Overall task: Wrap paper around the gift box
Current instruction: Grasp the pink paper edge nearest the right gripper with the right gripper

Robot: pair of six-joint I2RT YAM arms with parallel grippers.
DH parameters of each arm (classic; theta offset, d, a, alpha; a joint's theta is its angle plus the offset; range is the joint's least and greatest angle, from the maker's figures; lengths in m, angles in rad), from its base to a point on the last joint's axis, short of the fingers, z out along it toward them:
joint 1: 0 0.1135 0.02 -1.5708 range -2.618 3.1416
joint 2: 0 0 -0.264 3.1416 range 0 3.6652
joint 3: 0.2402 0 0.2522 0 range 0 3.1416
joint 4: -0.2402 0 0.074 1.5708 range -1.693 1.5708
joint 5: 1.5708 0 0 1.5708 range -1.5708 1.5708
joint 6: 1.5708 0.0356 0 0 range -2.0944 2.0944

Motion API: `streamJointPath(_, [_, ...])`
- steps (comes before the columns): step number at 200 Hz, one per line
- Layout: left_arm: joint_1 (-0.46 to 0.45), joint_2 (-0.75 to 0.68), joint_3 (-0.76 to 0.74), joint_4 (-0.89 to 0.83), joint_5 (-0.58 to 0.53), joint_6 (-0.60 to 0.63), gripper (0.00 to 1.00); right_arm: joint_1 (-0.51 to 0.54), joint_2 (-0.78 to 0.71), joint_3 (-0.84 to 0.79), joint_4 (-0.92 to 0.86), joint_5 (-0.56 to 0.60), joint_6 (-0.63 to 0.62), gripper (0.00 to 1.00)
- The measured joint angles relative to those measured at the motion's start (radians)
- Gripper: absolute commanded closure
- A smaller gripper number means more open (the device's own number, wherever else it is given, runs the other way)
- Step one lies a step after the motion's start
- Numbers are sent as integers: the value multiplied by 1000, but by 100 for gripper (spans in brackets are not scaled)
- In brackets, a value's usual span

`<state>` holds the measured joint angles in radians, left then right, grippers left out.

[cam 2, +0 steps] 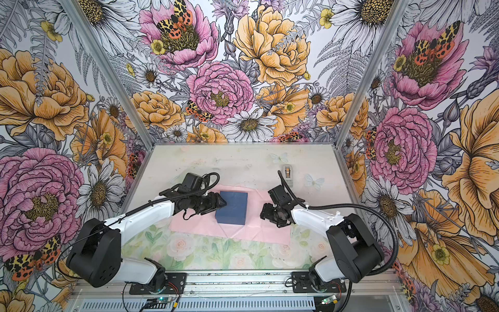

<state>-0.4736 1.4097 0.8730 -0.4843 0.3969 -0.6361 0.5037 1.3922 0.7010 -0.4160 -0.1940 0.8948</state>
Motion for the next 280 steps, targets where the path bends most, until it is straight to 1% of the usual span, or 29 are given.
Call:
streamJointPath(33, [-23,-43,73,-33,-22,28,35,-48,-229,-56,-79,34,69,26])
streamJointPath(49, [-56,-44,111,-32,-22,42,35,-73,-332,-82,-184,68,114,25])
streamJointPath(75, [-117,-3,146,-31,-21,61,35,-86,-439,-126,-338,99,182,25])
streamJointPath(105, [-131,64,135,-29,-19,70,35,-71,-459,-179,-422,96,235,24])
streamJointPath(138, [-124,71,77,-7,-17,70,35,-38,-434,-193,-439,63,260,23])
streamJointPath(168, [-118,68,61,29,-12,69,35,-32,-428,-263,-363,12,288,23])
streamJointPath(206, [-111,67,51,50,-6,69,35,-33,-435,-331,-88,-66,348,24])
streamJointPath(234, [-100,66,48,62,-3,69,35,-34,-435,-388,103,-72,365,26])
streamJointPath(258, [-94,66,48,64,-3,68,35,-41,-433,-415,208,-47,356,26])
streamJointPath(268, [-92,66,48,64,-3,68,35,-56,-436,-425,238,-37,341,25])
streamJointPath(280, [-91,66,48,64,-3,68,36,-98,-436,-436,285,-39,311,26])
